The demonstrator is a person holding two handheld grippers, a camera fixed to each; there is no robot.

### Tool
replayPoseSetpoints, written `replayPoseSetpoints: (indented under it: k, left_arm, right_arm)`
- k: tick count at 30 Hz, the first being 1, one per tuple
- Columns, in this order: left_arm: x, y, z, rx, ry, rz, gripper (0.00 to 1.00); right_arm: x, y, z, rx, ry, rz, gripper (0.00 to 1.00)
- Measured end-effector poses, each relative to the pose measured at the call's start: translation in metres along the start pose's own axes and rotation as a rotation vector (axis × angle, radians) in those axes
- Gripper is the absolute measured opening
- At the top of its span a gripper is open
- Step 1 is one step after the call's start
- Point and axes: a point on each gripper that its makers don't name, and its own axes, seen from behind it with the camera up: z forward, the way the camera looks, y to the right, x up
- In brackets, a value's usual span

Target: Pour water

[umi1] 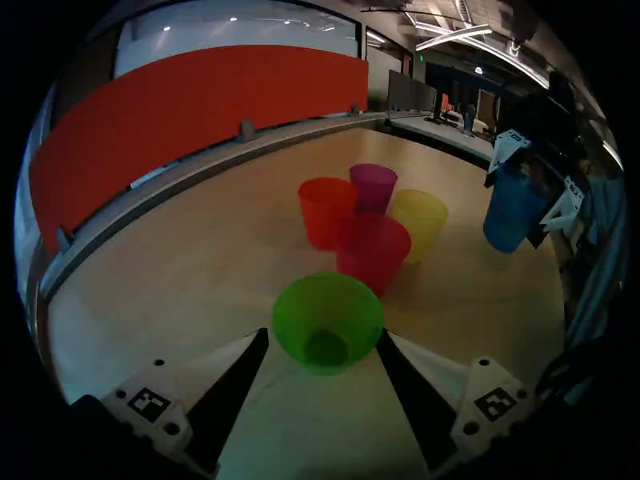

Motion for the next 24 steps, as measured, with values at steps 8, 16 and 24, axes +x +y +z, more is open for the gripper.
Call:
replayPoseSetpoints:
  k: [8,16,24]
  left_arm:
    - [0.0,0.001,0.01,0.006,-0.012,0.006,1.0]
    - [0.005,0.003,0.012,0.007,-0.001,0.011,0.94]
    - [0.006,0.004,0.013,0.018,0.005,0.02,0.86]
  right_arm:
    - [-0.002,0.006,-0.009,-0.019,0.013,0.019,0.91]
    - [-0.003,0.009,-0.012,-0.024,0.016,0.021,0.91]
    - [-0.001,0.01,-0.014,-0.029,0.023,0.02,0.91]
